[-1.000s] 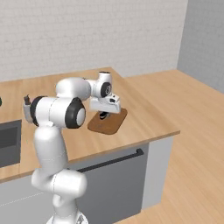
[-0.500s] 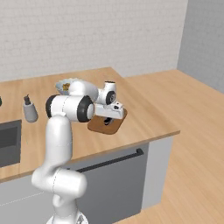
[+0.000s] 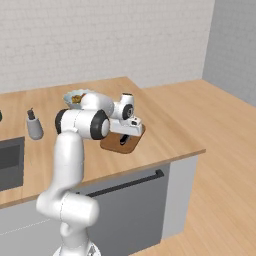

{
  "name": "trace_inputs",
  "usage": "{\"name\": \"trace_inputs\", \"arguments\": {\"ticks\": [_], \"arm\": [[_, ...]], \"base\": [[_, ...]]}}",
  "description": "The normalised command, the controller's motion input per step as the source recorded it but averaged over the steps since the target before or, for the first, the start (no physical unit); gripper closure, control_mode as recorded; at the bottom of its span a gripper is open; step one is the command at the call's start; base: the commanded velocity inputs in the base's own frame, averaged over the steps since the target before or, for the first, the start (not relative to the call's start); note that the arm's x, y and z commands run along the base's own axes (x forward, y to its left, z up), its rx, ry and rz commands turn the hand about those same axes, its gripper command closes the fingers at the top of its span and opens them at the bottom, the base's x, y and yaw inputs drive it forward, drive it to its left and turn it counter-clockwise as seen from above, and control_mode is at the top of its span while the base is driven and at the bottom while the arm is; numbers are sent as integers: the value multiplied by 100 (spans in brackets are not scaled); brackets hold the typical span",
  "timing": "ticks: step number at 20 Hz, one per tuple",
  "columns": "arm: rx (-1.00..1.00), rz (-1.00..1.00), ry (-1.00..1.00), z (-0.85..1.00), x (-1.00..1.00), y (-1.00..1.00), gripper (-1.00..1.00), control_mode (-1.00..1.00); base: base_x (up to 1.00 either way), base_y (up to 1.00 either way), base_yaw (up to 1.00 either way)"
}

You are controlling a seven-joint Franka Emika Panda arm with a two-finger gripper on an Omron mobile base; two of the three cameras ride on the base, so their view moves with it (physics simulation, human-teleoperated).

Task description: Pick up the knife from the drawer and place it on the cutting board. Then place the meat from the plate to the cutting board.

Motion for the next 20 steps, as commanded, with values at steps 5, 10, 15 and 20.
{"name": "trace_inputs", "arguments": {"ticks": [5,10,15,20], "arm": [[-2,0,-5,4,-2,5,-100,-100],[-16,-7,-12,52,-36,28,-100,-100],[-15,0,-22,99,-98,26,-100,-100],[-8,0,-30,98,-100,20,-100,-100]], "base": [[0,0,0],[0,0,0],[0,0,0],[0,0,0]]}}
